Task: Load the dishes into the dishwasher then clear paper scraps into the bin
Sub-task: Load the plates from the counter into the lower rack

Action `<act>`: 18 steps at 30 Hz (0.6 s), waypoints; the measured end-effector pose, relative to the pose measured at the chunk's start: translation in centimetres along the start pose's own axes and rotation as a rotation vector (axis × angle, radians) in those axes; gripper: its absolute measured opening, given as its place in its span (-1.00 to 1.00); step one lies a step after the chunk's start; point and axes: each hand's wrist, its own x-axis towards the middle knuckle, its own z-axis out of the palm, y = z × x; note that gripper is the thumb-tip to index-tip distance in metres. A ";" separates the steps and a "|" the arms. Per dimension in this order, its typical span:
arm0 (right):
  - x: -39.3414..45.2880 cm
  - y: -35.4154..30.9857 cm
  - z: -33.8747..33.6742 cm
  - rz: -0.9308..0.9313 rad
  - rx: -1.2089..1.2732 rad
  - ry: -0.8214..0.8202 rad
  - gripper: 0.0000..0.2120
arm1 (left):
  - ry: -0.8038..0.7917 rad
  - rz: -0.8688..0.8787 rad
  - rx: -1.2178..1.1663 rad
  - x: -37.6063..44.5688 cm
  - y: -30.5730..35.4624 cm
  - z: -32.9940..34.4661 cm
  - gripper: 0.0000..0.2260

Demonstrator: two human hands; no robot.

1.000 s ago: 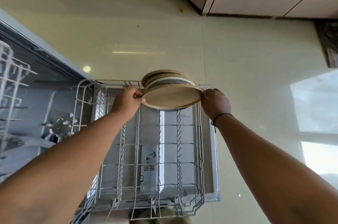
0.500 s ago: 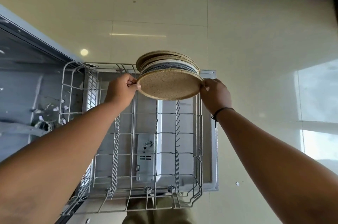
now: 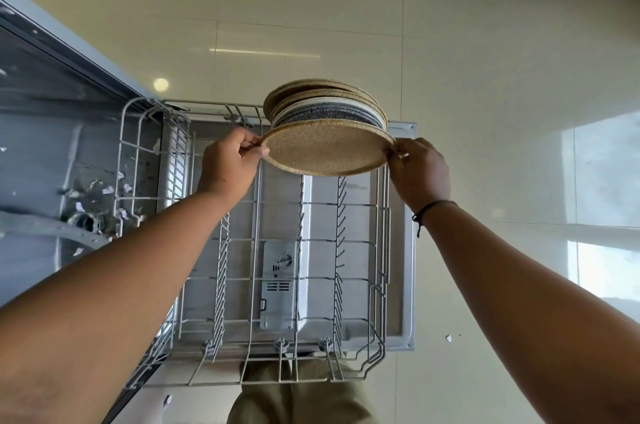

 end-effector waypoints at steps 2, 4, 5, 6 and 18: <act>-0.2 0.6 0.4 0.000 -0.045 -0.044 -0.81 | -0.020 0.004 -0.001 -0.1 -0.5 0.3 -0.89; -0.3 1.0 0.7 0.009 -0.065 -0.065 -0.81 | -0.045 0.004 0.009 -0.3 -0.8 0.6 -0.89; -0.3 1.1 0.8 0.009 -0.065 -0.062 -0.81 | -0.049 0.004 0.013 -0.2 -0.9 0.8 -0.89; -0.3 1.2 0.8 0.006 -0.061 -0.051 -0.81 | -0.044 0.004 0.013 -0.2 -0.9 0.9 -0.89; 0.1 1.1 0.2 -0.013 0.058 0.054 -0.83 | 0.053 0.085 -0.054 0.2 -0.6 0.8 -0.88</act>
